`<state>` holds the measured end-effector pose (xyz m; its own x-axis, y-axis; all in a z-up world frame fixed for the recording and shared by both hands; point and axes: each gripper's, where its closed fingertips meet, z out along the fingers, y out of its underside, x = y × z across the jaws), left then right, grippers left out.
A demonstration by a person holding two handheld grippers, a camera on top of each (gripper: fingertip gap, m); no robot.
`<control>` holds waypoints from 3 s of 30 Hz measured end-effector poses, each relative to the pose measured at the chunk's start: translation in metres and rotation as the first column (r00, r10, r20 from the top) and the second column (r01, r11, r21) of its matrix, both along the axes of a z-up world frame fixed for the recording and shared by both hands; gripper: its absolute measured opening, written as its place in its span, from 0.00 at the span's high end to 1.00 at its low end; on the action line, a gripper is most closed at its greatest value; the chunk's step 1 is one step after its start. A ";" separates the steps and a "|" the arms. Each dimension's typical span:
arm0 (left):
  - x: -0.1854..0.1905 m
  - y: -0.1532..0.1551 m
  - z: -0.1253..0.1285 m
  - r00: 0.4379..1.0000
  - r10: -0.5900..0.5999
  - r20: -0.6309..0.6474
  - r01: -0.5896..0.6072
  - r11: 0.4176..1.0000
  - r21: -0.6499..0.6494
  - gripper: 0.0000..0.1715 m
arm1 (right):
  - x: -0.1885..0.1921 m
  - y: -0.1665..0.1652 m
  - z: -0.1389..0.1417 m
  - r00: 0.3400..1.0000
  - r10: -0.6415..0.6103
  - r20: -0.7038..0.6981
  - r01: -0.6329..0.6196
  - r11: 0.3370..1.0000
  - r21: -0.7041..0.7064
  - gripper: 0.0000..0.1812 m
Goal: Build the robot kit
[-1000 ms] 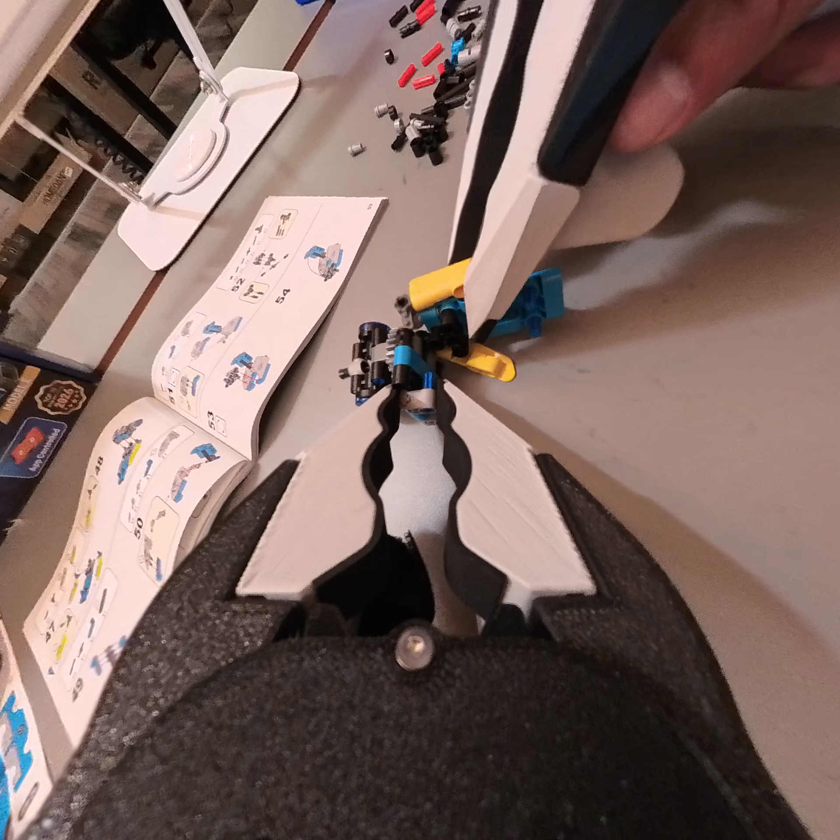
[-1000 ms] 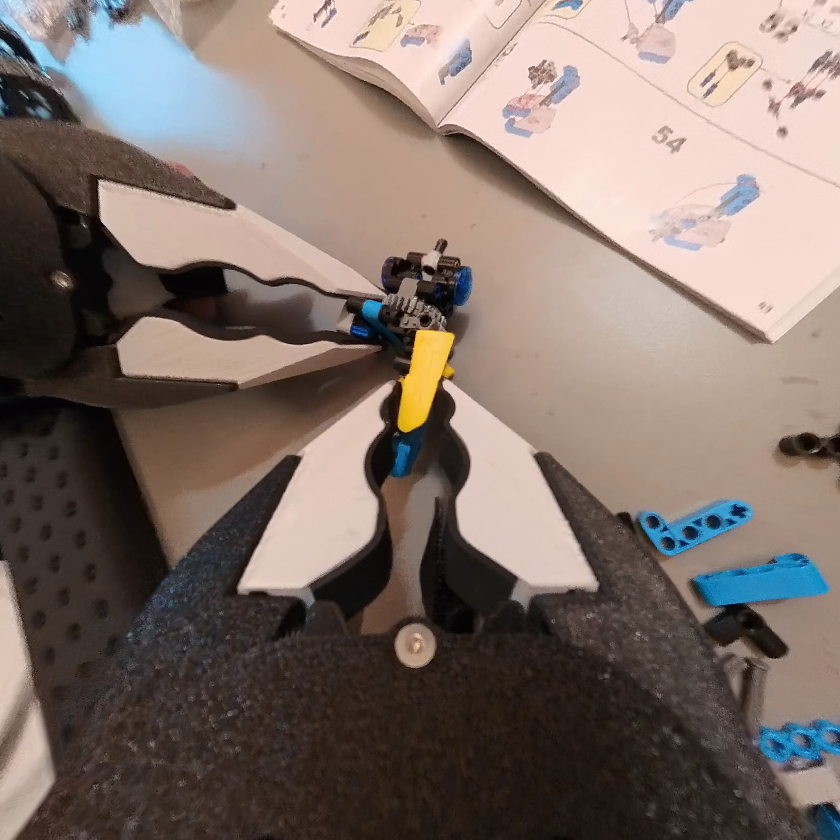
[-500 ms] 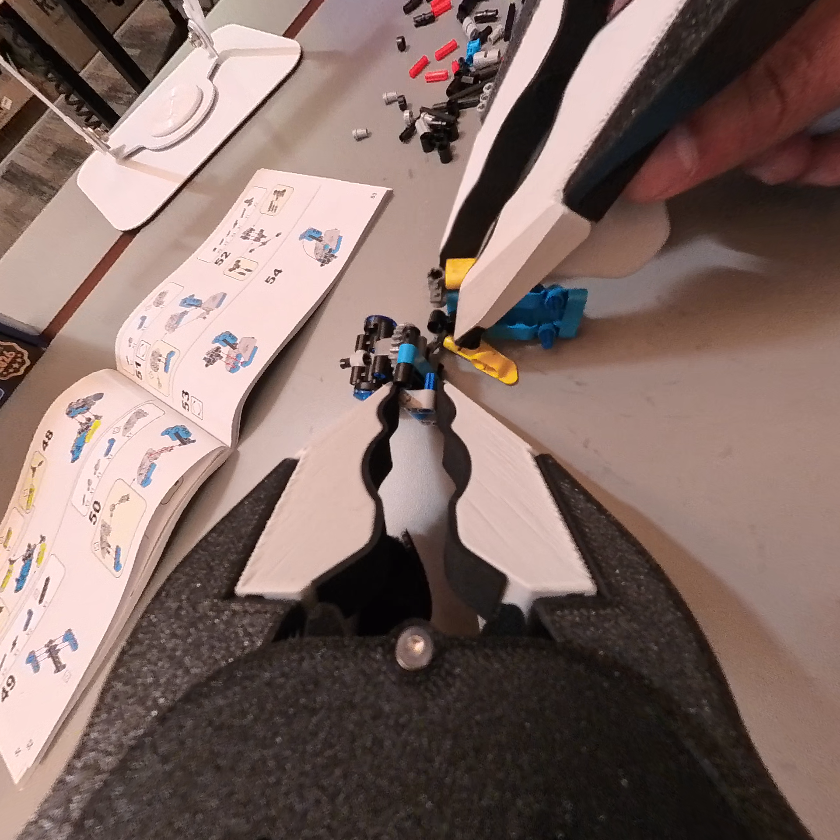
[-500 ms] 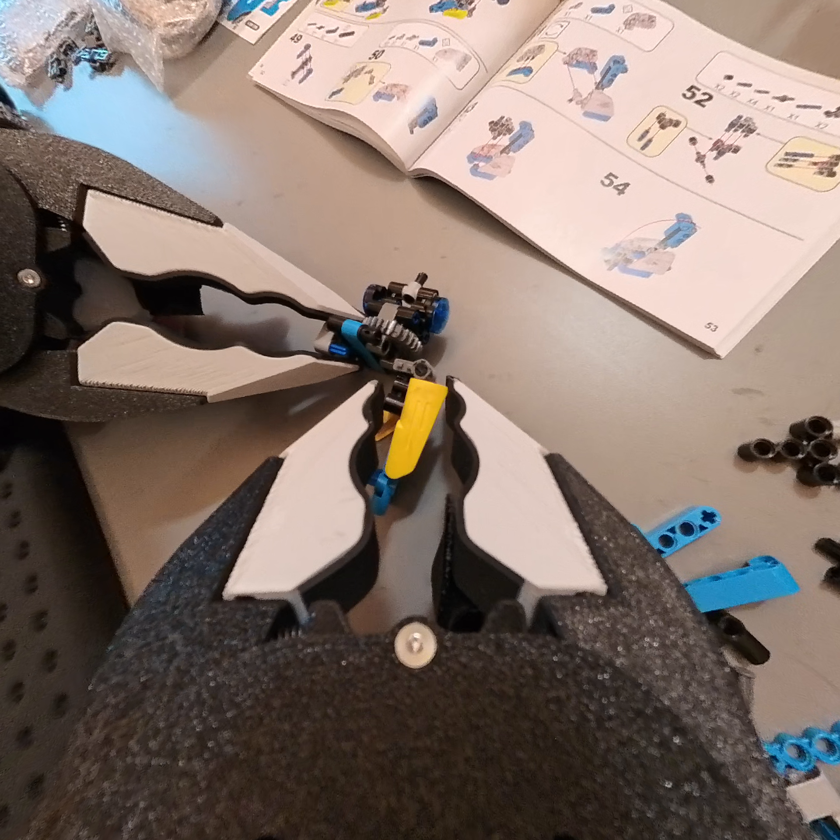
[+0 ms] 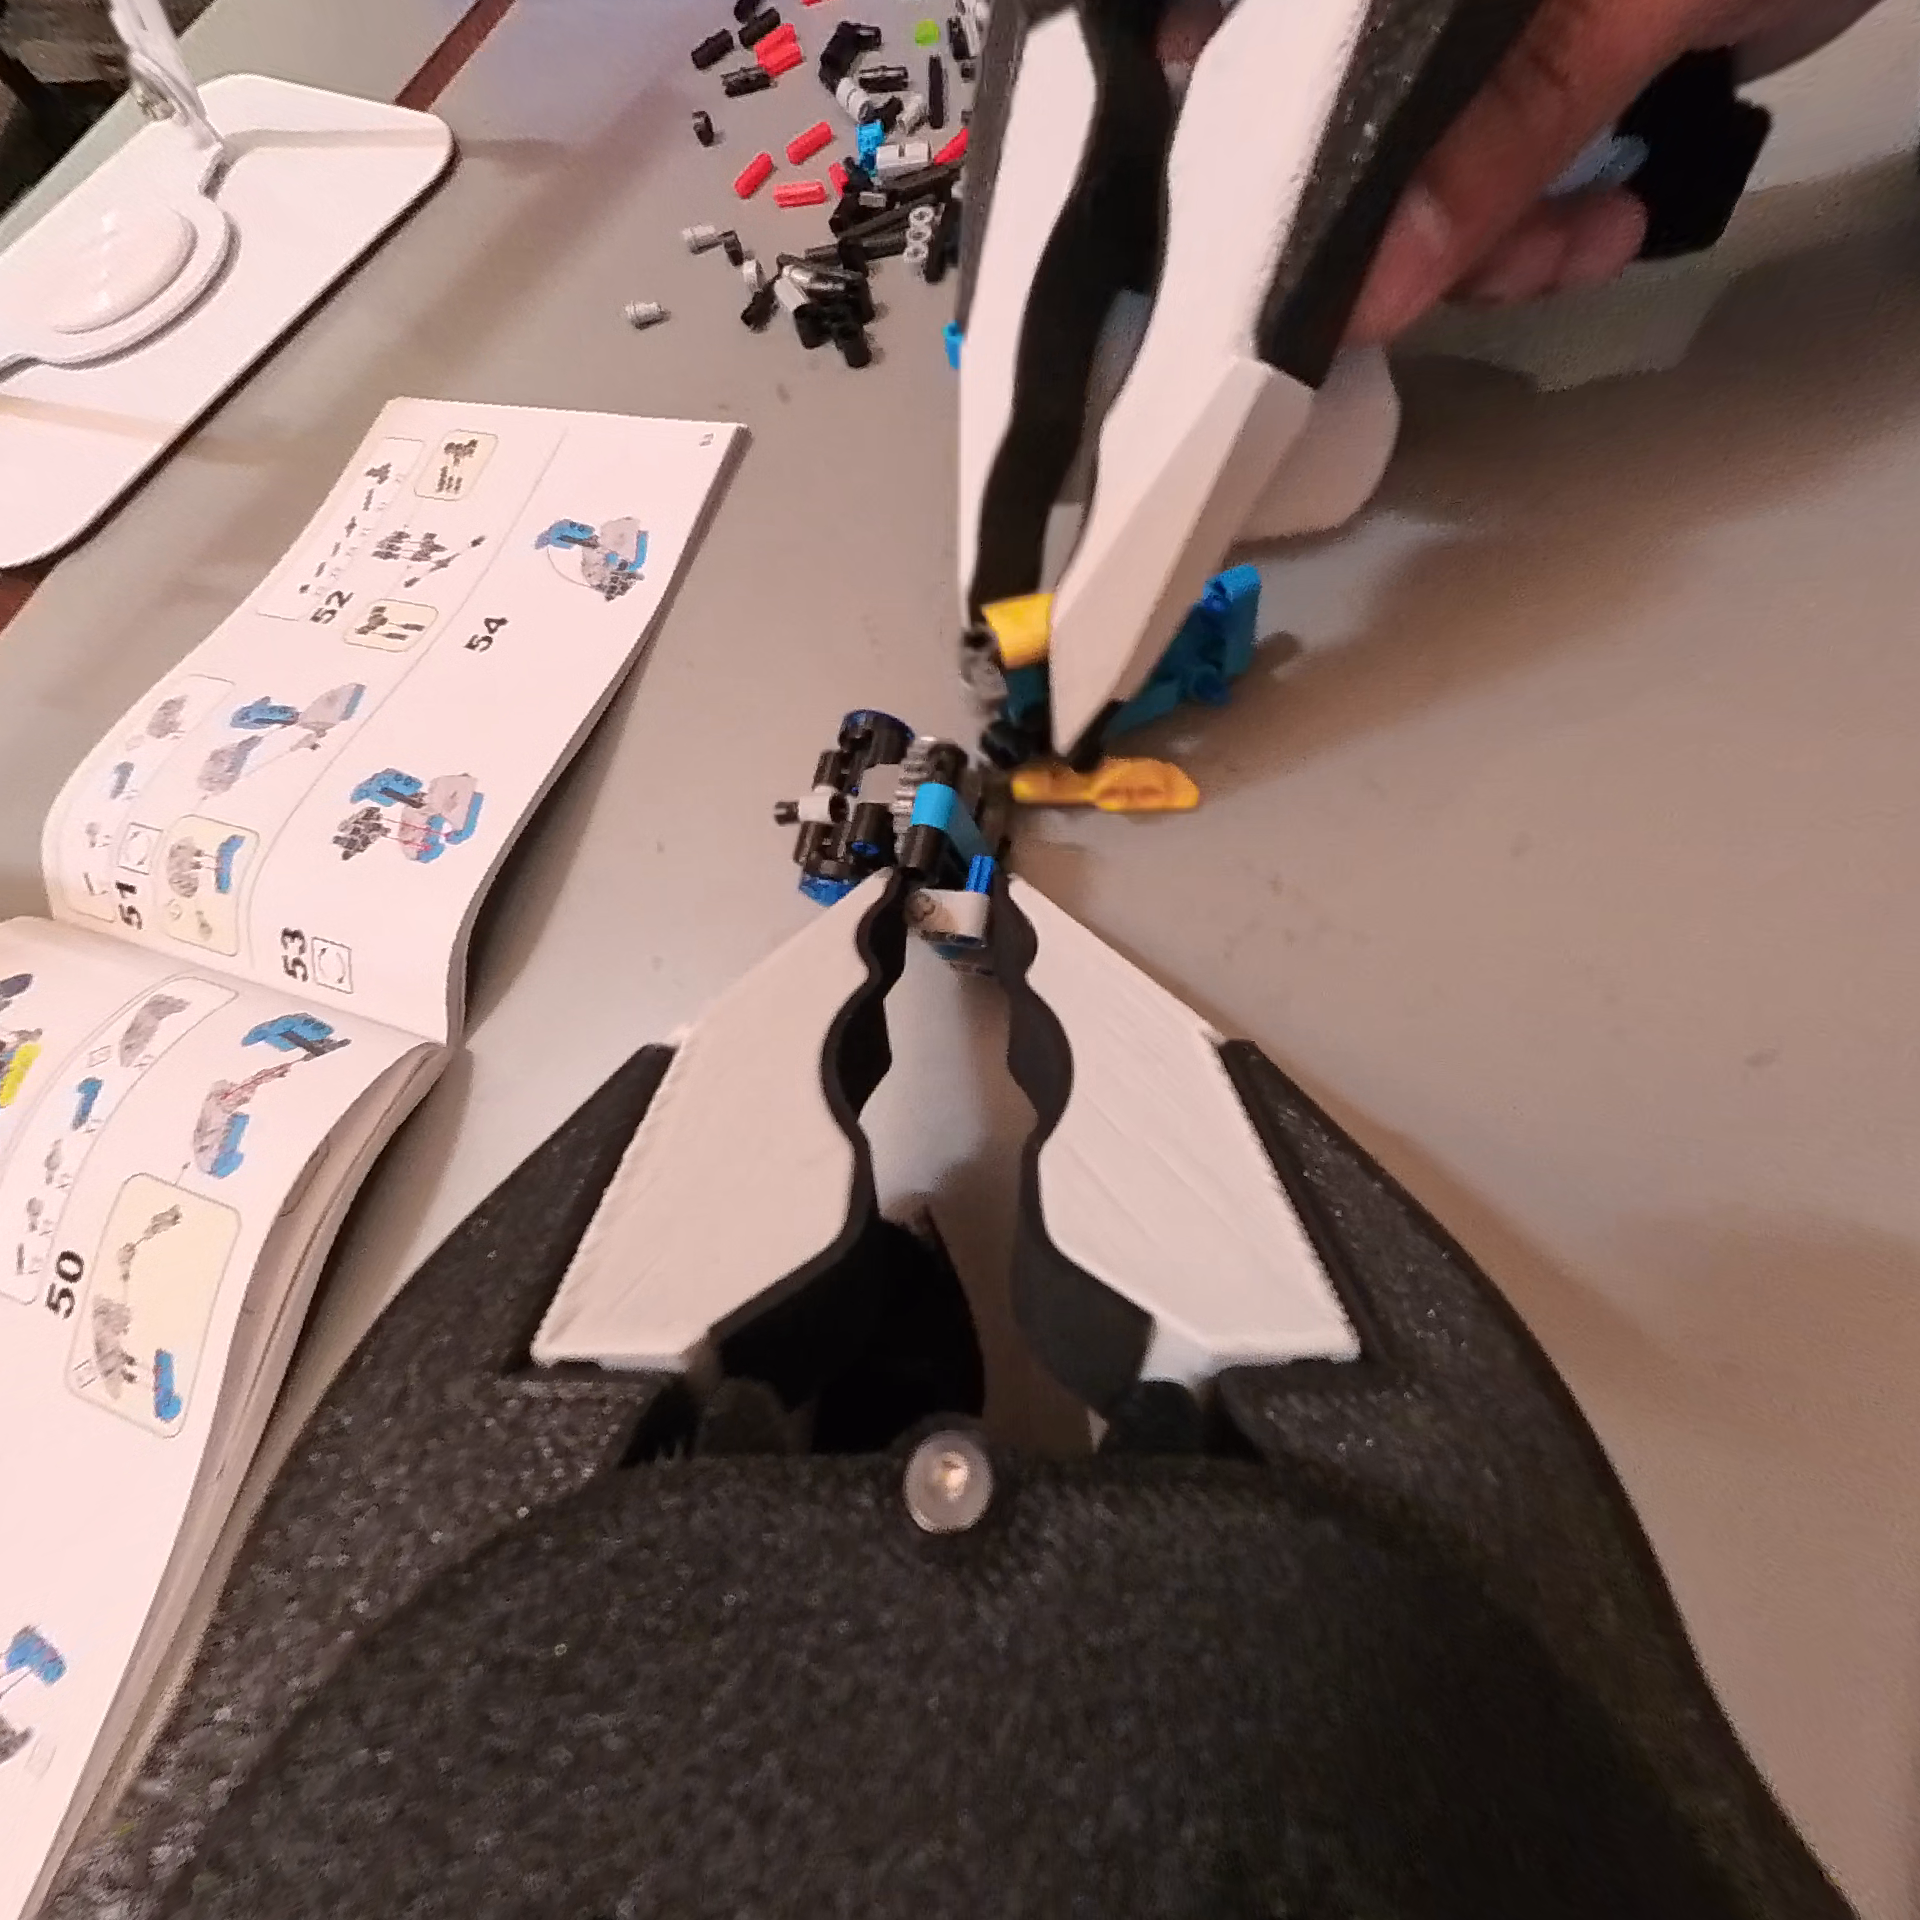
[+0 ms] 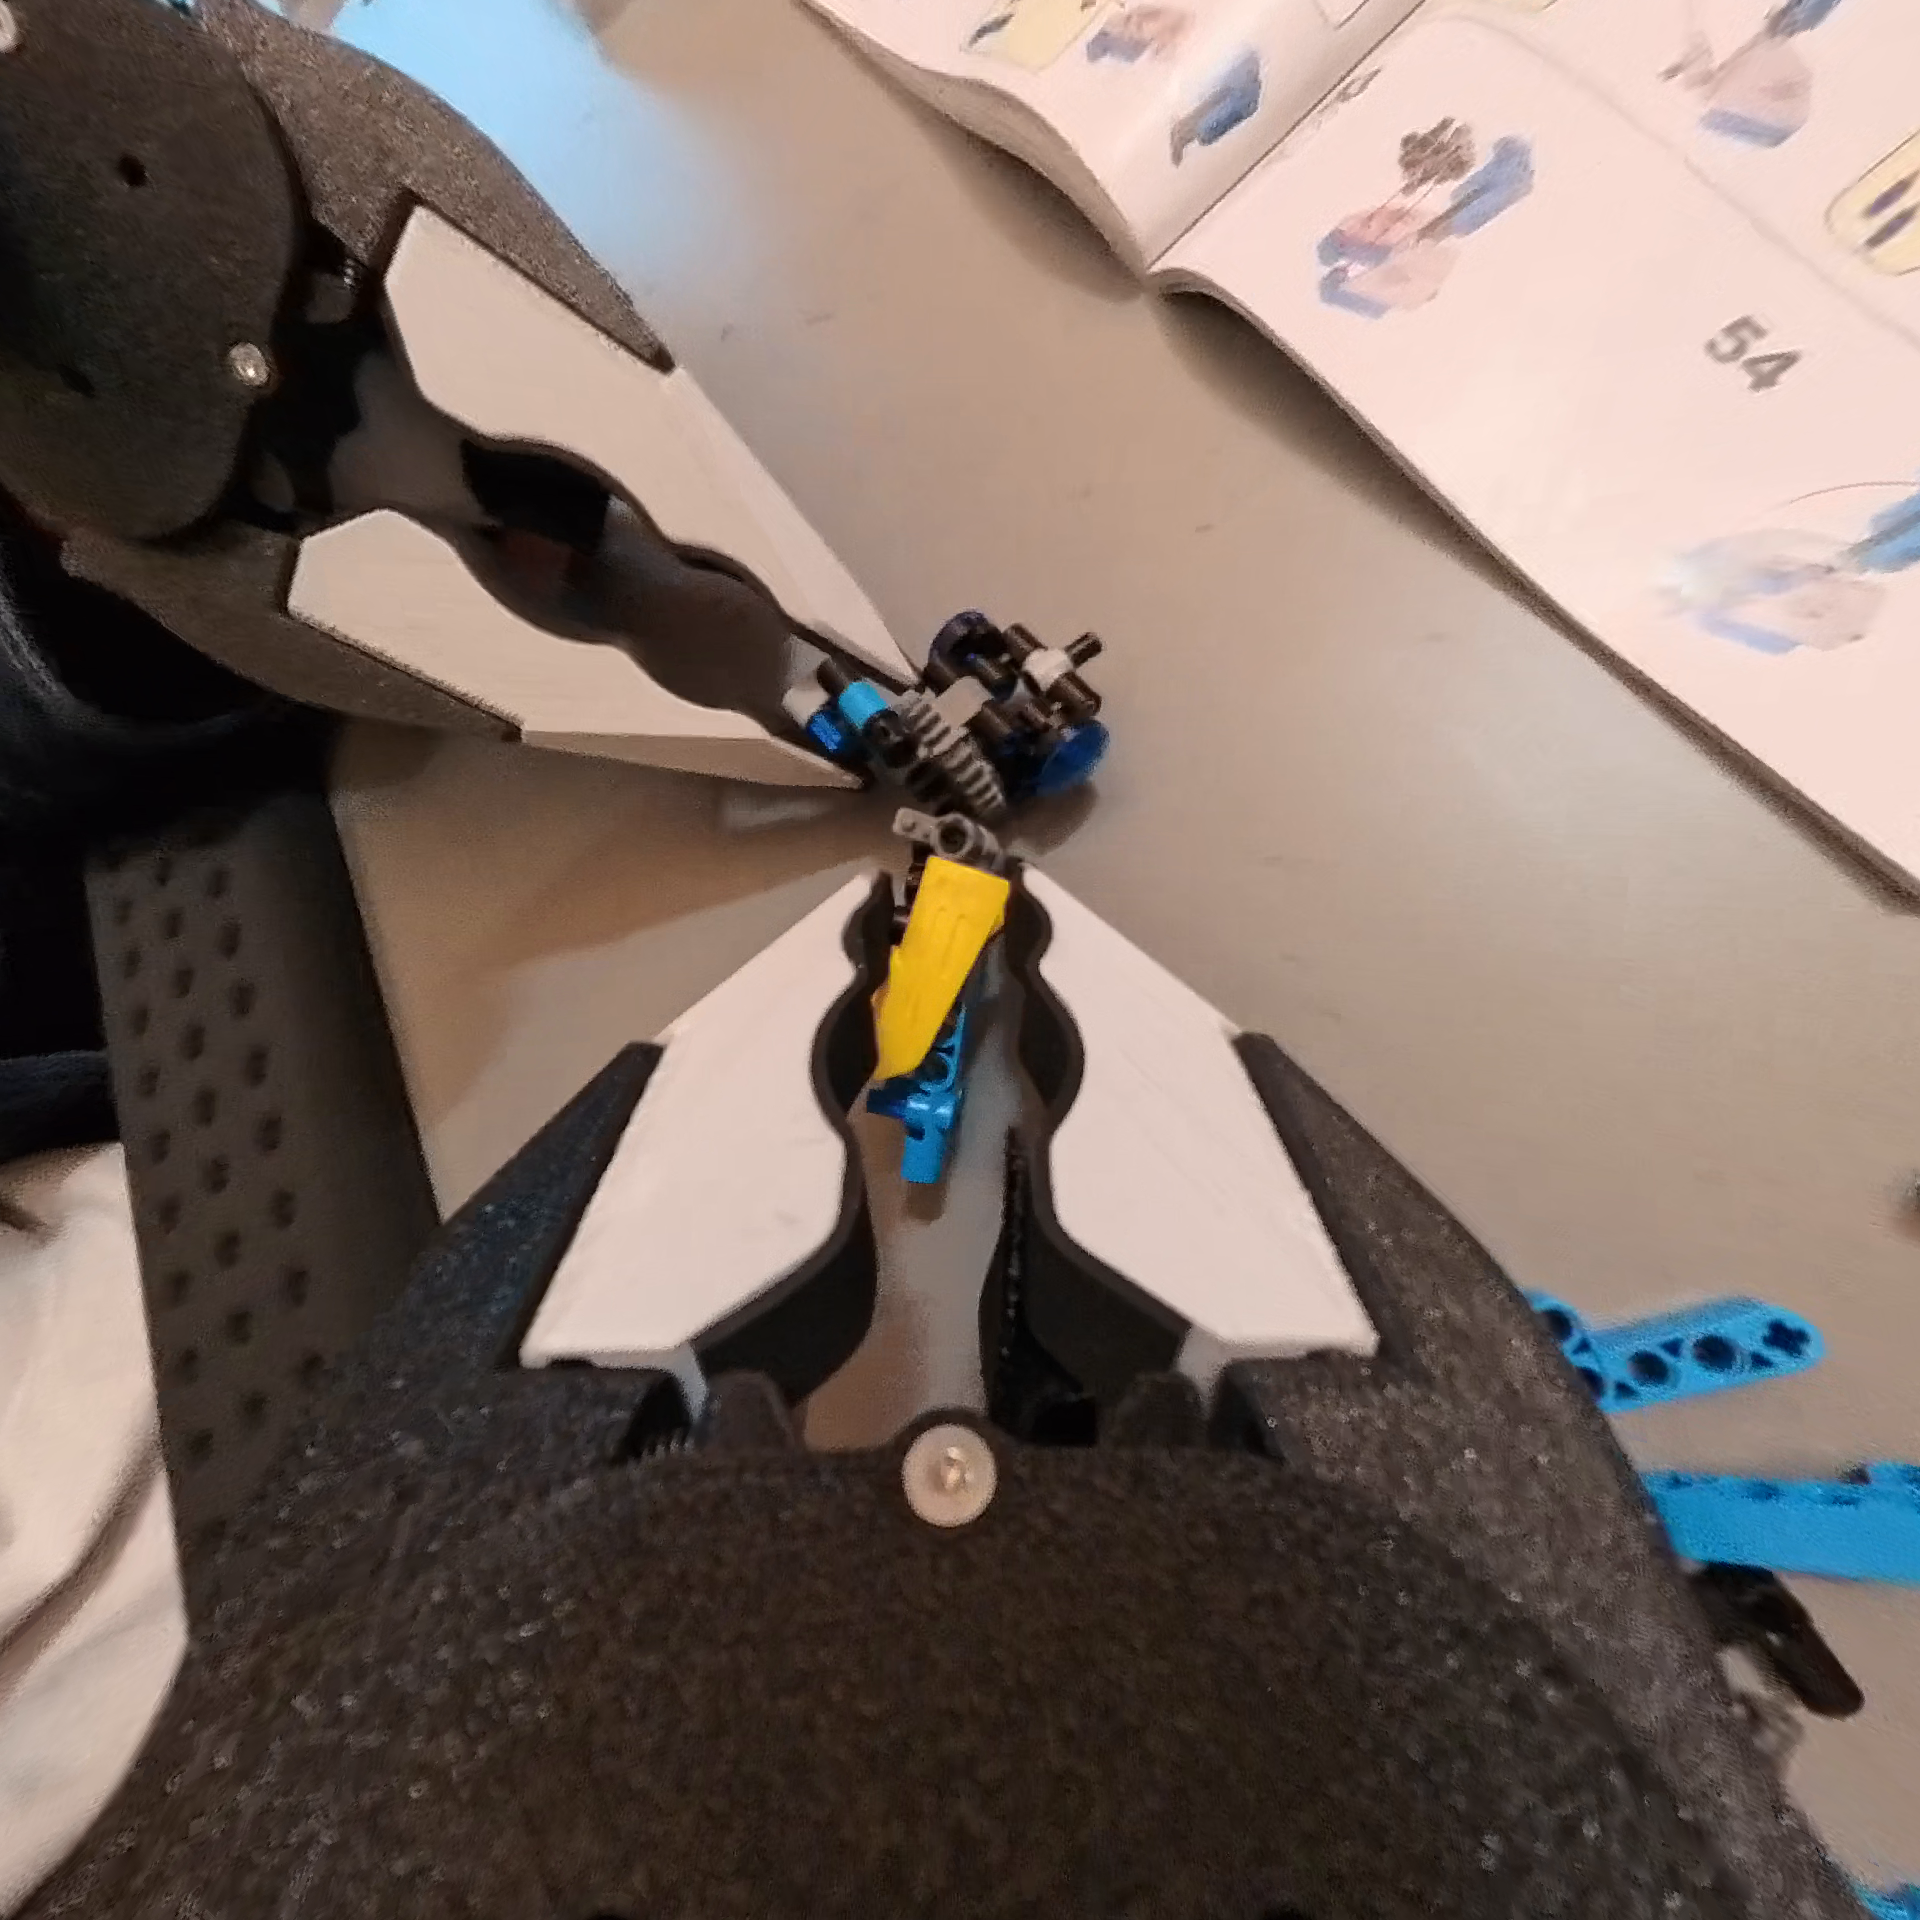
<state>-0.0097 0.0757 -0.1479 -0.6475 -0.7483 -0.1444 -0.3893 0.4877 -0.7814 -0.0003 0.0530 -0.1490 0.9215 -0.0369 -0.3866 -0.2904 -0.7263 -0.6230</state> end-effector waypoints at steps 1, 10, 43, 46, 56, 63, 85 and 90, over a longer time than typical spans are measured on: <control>0.000 0.000 0.000 1.000 0.000 -0.003 0.000 1.000 -0.007 0.91 | 0.002 0.000 0.000 1.000 -0.010 -0.006 0.010 1.000 -0.011 0.89; 0.001 -0.001 0.000 1.000 -0.010 0.027 0.010 1.000 0.025 0.91 | 0.001 0.005 0.003 0.995 -0.059 -0.081 0.055 0.997 -0.048 0.91; -0.002 -0.002 -0.001 1.000 0.006 0.000 -0.006 1.000 0.004 0.90 | -0.004 -0.003 0.010 0.799 -0.102 -0.593 0.154 0.987 0.038 0.92; -0.002 0.001 0.000 0.999 0.042 -0.006 -0.042 0.999 -0.003 0.90 | 0.003 -0.002 0.033 0.820 -0.058 -0.569 0.176 0.972 0.154 0.92; -0.028 -0.022 0.085 0.997 -0.050 0.053 0.070 0.853 -0.517 0.81 | -0.040 -0.001 0.127 0.738 0.378 -0.558 0.057 0.790 0.611 0.92; -0.043 -0.033 0.115 0.973 -0.229 -0.022 0.106 0.533 -0.840 0.85 | -0.036 -0.008 0.152 0.799 0.389 -0.458 0.077 0.689 0.720 0.92; -0.026 -0.017 0.109 0.998 -0.055 0.017 0.049 0.651 -0.758 0.96 | -0.036 0.007 0.130 0.993 0.104 0.047 -0.108 0.705 0.701 0.91; -0.015 -0.007 0.101 0.997 0.071 0.032 -0.028 0.719 -0.695 0.96 | -0.025 0.014 0.119 0.988 -0.009 0.151 -0.094 0.748 0.657 0.85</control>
<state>-0.0246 0.0690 -0.0465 -0.6139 -0.6834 0.3950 -0.3453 -0.2175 -0.9129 -0.0251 0.0673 -0.0299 0.9603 0.2207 -0.1704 -0.1448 -0.1277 -0.9812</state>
